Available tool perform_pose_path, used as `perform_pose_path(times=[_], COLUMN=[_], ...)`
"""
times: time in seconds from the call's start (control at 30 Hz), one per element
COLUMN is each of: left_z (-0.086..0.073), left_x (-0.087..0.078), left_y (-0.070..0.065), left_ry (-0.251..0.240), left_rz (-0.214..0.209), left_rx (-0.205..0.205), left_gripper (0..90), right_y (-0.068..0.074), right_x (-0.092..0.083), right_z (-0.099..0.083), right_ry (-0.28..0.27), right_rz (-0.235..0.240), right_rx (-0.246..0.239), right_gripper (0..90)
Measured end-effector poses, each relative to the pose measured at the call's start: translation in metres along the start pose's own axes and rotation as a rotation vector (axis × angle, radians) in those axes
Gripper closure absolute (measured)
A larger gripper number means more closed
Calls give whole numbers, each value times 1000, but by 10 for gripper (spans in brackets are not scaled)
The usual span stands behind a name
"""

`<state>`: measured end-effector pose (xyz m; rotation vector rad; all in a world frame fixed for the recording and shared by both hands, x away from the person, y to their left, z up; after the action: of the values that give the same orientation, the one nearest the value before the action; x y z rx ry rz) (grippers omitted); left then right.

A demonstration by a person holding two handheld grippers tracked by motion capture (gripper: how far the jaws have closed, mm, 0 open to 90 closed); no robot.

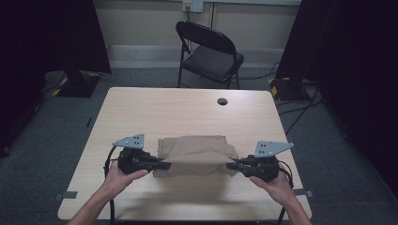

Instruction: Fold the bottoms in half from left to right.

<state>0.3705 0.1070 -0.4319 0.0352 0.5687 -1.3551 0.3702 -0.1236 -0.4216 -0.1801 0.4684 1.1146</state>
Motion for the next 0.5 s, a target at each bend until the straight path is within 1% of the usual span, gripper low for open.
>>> perform_pose_path(times=[0.07, 0.13, 0.23, 0.33, 0.43, 0.5], left_z=[3, 5, 8, 13, 19, 23], left_x=[-3, -5, -9, -13, -17, -21], left_y=[-3, -7, -11, -17, -22, -27], left_ry=[-4, -13, -16, -30, -28, -33], left_rz=[3, -1, 6, 3, 2, -4], left_rx=[7, 6, 12, 17, 30, 29], left_gripper=[858, 859, 860, 861, 862, 862], right_y=[1, 3, 7, 11, 15, 16], right_x=[-1, -2, -5, -8, -12, -14], right_z=[2, 5, 10, 15, 20, 24], right_ry=[-6, -12, -15, -23, -28, -36], right_rz=[1, 5, 8, 10, 12, 10], right_rx=[0, -6, -22, -37, -49, -58], right_gripper=[856, 856, 856, 856, 856, 856])
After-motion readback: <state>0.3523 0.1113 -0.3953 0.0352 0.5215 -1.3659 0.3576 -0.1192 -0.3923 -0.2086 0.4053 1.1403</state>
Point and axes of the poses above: each handheld gripper's, and its own axes: x roughly forward along the jaws, z roughly out of its top, y roughly to its left, the point moved 10 cm from there along x, roughly forward along the jaws, and after that the axes turned 2 degrees about -z, right-handed, at the moved point
